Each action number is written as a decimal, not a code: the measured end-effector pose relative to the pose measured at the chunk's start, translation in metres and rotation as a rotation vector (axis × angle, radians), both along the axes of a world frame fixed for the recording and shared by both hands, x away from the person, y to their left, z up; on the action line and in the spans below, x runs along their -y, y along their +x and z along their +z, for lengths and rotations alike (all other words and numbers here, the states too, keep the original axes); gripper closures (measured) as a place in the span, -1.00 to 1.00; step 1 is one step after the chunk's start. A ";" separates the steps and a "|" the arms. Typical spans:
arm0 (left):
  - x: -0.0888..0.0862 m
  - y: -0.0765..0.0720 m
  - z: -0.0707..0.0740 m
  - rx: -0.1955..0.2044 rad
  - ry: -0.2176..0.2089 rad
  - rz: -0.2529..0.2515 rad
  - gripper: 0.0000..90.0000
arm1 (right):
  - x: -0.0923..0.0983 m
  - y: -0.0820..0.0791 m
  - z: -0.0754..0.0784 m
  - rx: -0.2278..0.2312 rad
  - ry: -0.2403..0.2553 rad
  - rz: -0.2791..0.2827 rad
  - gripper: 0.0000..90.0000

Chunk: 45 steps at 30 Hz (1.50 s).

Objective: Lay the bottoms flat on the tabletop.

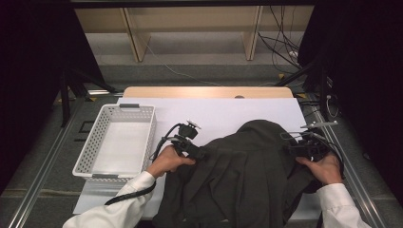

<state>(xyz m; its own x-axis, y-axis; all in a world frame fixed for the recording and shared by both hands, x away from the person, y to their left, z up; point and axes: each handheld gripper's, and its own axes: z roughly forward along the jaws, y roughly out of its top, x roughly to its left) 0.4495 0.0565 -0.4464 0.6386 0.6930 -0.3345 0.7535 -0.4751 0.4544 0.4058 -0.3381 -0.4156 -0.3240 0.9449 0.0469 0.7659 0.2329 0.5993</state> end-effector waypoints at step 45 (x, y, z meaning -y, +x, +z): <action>-0.031 -0.033 0.050 0.216 -0.135 0.090 -0.10 | -0.007 0.005 -0.015 0.015 -0.160 0.022 0.87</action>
<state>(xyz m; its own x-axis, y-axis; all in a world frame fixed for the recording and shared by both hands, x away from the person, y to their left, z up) 0.4162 0.0872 -0.3965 0.6433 0.7083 -0.2906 0.6686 -0.3349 0.6639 0.4111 -0.3306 -0.4305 -0.3439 0.9327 -0.1084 0.7506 0.3424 0.5651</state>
